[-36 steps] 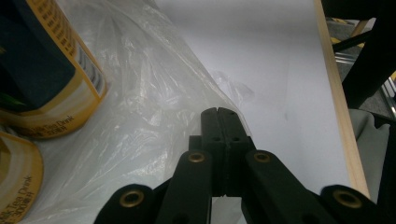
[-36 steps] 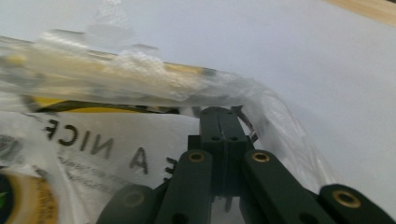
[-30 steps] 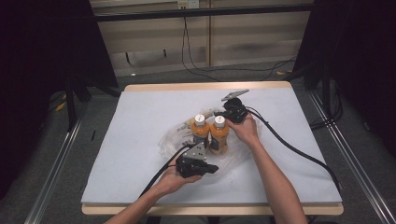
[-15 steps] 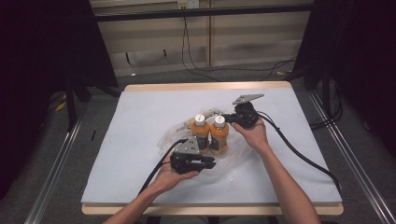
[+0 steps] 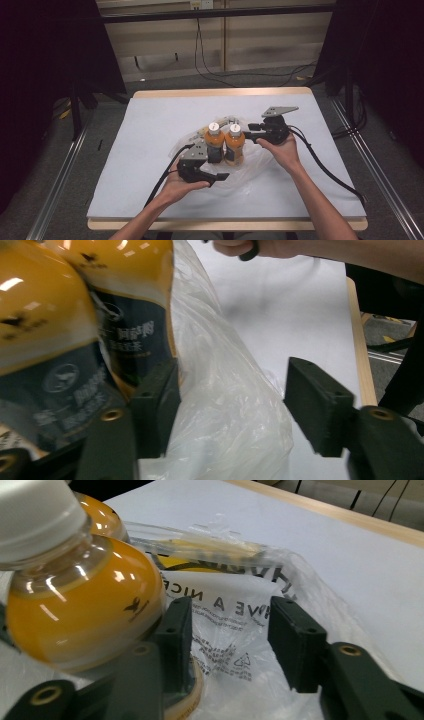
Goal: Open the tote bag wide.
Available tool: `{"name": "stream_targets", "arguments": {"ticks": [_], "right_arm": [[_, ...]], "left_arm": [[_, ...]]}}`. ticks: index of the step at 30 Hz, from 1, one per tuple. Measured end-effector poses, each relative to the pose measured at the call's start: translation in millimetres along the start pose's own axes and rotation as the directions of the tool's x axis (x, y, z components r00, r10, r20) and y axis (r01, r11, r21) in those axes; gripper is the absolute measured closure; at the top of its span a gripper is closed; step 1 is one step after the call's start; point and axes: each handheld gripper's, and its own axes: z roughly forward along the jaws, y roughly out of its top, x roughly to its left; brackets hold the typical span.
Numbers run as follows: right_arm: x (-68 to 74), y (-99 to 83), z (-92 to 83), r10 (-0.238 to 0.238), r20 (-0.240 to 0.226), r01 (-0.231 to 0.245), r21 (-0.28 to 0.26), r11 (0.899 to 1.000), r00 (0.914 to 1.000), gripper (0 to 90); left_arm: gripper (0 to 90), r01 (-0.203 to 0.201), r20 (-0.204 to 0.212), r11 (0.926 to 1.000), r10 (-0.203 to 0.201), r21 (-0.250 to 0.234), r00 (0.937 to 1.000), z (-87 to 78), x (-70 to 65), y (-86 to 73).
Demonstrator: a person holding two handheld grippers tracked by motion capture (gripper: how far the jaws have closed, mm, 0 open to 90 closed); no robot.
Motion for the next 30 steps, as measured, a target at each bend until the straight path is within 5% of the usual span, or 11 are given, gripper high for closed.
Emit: {"name": "stream_targets", "arguments": {"ticks": [5,15,21,30], "right_arm": [[4.0,-5.0,-19.1,0.005,-0.007,-0.005,-0.018,1.000,1.0000,39.3],[17.9,-20.4,-60.0,-0.012,0.061,0.014,-0.037,0.999,0.9981,22.5],[24.2,-35.2,-80.1,0.024,0.099,-0.017,-0.068,0.998,0.9948,13.2],[36.9,-66.9,-111.4,0.036,0.156,-0.023,-0.081,0.996,0.9871,15.3]], "left_arm": [[24.8,0.003,-0.033,1.0000,-0.003,0.009,0.9995,-8.1,2.6,-0.1],[13.6,0.038,-0.112,0.9986,-0.042,-0.037,0.9929,-37.4,6.2,-5.3],[12.0,0.051,-0.165,0.9973,-0.059,-0.054,0.9846,-57.1,6.0,-15.1],[7.9,0.102,-0.240,0.9919,-0.117,-0.076,0.9637,-90.0,-1.9,-42.9]]}}
